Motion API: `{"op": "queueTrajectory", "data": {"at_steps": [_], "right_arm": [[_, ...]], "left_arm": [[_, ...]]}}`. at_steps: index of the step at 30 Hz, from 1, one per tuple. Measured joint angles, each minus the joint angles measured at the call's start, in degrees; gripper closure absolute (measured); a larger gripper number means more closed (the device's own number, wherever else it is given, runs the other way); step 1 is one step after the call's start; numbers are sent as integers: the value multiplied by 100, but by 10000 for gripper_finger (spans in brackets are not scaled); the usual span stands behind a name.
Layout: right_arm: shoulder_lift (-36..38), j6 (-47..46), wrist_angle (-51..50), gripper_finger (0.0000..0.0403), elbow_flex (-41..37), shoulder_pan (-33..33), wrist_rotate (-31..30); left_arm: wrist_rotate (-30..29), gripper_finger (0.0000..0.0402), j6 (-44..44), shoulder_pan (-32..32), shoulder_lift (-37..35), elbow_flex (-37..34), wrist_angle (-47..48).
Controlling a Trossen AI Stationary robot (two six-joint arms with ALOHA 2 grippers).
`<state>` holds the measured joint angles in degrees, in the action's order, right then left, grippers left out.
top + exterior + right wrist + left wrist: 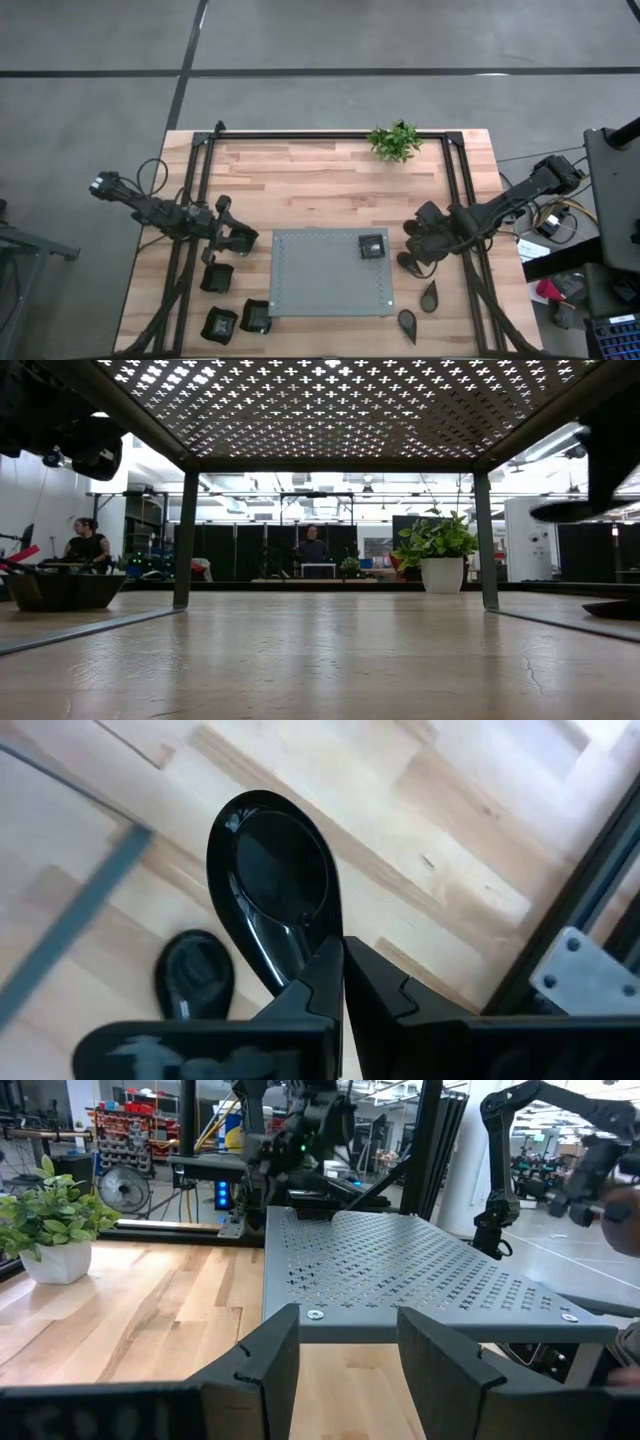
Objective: Pick & Place Mini shaped plates
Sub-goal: Put the drop-shaped plate on the shelf
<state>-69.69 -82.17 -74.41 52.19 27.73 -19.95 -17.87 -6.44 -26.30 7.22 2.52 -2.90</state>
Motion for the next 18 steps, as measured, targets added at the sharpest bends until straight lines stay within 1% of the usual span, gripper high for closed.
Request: {"op": "queueTrajectory", "data": {"at_steps": [6, 9, 14, 18], "right_arm": [[0, 221, -814, 395, 923, 4, -245], [2, 436, -938, 395, 1406, 4, -471], [-15, 1034, -731, 395, 2105, 4, -677], [-17, 1719, 74, 395, 2421, 4, -723]], "left_arm": [[0, 238, -2, 3, 0, 0, 0], [0, 238, -2, 4, 0, 0, 0], [0, 238, -1, 3, 0, 0, 1], [0, 238, -2, 2, 0, 0, 9]]}}
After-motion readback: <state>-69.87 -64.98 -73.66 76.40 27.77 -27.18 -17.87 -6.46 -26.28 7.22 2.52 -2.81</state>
